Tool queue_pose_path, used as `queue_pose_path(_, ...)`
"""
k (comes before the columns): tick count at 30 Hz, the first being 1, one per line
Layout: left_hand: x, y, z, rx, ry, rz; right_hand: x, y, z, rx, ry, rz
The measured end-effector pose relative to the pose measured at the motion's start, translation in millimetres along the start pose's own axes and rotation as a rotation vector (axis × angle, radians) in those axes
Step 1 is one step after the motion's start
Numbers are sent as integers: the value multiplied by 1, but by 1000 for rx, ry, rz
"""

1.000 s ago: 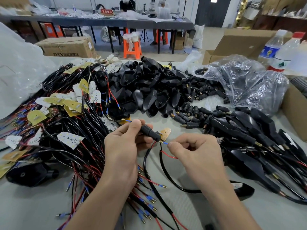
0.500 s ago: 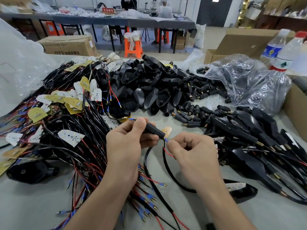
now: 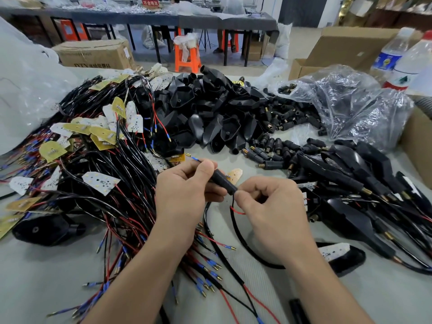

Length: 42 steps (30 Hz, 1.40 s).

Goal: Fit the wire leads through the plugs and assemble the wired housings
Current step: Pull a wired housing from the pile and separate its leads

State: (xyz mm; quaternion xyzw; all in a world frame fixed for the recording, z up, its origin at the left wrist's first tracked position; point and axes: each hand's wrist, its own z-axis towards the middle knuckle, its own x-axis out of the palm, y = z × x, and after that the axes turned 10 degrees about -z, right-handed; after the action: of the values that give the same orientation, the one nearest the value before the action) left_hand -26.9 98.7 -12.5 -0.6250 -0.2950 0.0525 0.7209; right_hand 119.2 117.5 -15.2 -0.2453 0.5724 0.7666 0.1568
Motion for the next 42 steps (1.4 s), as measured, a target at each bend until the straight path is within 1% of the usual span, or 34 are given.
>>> queue_pose_path(3,0,1,1,-33,-9,-44,-1,1,0,78,-6,134)
queue_pose_path(7,-2,1,3,-81,-30,-102,-5,5,3,223,53,479)
queue_pose_path(9,-2,1,3,-80,-46,-113,-10,4,3,248,72,569)
queue_pose_path(13,-3,-1,4,-44,-76,-128,-14,1,0,203,105,494)
queue_pose_path(17,-3,-2,4,-35,-57,-132,-11,0,-1,188,112,393)
queue_pose_path(19,-3,-3,5,-54,-41,-123,-11,0,-1,156,92,267)
queue_pose_path(22,-4,-4,4,-70,-30,-106,-11,-2,-3,53,74,89)
queue_pose_path(24,-2,-3,2,-66,7,-67,-10,-1,-5,-21,68,-29)
queue_pose_path(26,1,-1,-1,-70,57,-24,-9,-3,-6,-47,42,-98)
queue_pose_path(28,1,-1,-1,-98,83,-27,-9,-5,-4,4,6,-90)
queue_pose_path(29,0,-2,0,-108,84,-34,-8,-5,-3,55,-2,-40)
queue_pose_path(32,-5,-4,4,-80,35,-58,-9,-3,0,181,-2,227)
queue_pose_path(33,-5,-5,4,-60,12,-68,-10,-1,-1,185,6,260)
queue_pose_path(37,-4,-6,3,-35,-34,-102,-7,1,-7,96,63,137)
queue_pose_path(40,-5,-7,4,-36,-34,-126,3,-2,-8,39,-19,27)
queue_pose_path(42,-5,-6,4,-36,-16,-104,5,-5,-9,-39,-72,-104)
